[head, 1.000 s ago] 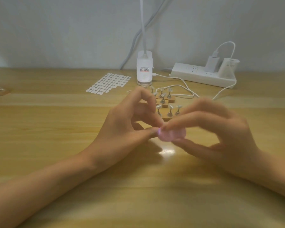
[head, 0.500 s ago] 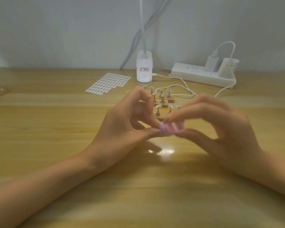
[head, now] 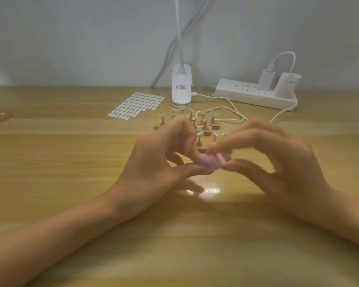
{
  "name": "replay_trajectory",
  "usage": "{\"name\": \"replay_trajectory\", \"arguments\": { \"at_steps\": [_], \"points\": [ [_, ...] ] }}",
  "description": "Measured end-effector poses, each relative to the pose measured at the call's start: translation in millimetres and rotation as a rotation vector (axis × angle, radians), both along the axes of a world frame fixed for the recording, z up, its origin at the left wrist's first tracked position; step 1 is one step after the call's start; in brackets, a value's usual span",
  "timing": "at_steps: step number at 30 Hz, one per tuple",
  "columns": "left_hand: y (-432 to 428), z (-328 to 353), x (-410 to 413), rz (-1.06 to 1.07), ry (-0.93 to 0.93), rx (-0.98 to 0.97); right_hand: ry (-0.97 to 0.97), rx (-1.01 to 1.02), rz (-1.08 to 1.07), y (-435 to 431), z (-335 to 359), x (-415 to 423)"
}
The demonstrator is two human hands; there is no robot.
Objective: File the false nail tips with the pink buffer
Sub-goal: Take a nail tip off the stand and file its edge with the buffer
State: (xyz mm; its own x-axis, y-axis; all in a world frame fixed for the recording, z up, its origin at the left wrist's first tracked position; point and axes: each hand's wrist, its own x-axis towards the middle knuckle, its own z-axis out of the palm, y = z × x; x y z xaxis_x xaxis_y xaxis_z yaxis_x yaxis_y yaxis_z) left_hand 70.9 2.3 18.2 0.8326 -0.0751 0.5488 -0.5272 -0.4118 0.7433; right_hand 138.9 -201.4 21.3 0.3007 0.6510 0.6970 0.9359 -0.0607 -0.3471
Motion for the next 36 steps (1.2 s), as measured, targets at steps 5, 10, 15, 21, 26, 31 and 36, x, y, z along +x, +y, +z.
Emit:
{"name": "replay_trajectory", "arguments": {
  "at_steps": [5,10,15,21,26,31,36],
  "points": [
    [-1,0,-2,0.003,-0.007,0.018,-0.026,-0.009,-0.108,-2,0,7],
    [0,1,-2,0.016,-0.006,0.026,-0.063,-0.045,-0.037,1,-4,2],
    [-1,2,-1,0.041,-0.036,0.035,-0.076,0.013,-0.056,-2,-2,2],
    [2,3,-1,0.049,-0.037,-0.033,-0.002,-0.033,-0.167,-8,-4,17],
    [28,6,18,0.185,0.066,-0.200,-0.010,-0.021,-0.128,-7,-7,18],
    [35,-2,32,0.222,0.162,-0.055,0.029,-0.031,-0.100,-5,-9,19],
    [36,-5,38,0.220,0.234,0.003,0.063,-0.031,-0.085,-2,-9,21]
  ]
}}
